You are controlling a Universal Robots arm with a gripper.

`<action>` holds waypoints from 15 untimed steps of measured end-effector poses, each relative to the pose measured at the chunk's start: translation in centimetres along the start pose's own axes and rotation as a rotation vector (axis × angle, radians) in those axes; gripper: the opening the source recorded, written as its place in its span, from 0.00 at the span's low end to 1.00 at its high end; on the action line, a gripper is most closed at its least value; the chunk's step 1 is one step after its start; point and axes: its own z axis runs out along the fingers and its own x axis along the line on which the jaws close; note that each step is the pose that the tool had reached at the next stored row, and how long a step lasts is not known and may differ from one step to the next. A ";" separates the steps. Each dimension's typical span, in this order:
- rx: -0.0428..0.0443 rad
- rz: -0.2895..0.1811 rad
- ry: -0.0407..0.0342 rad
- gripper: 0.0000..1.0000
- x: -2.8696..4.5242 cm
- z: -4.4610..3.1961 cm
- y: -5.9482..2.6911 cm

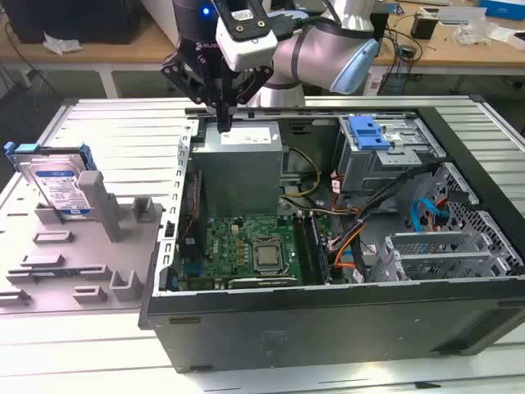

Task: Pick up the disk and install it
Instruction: 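Reach for the disk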

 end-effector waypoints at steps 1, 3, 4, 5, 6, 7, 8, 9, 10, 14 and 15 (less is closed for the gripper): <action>0.0000 0.000 0.0000 0.11 0.00 0.00 0.00; 0.0000 0.000 0.0000 0.11 0.00 0.00 0.00; 0.0000 0.000 0.0000 0.11 0.00 0.00 0.00; 0.0000 0.000 0.0000 0.11 0.00 0.00 0.00; 0.0001 0.000 0.0000 0.11 0.00 0.00 0.00; 0.0000 0.000 0.0000 0.11 0.00 0.00 0.00; 0.0000 0.000 0.0000 0.11 0.00 0.00 0.00; 0.0000 0.000 0.0000 0.11 0.00 0.00 0.00; 0.0000 0.000 -0.0001 0.11 0.00 0.00 0.00; -0.0001 0.000 -0.0001 0.11 0.03 0.00 0.00; -0.0001 0.000 -0.0001 0.11 0.22 0.00 0.01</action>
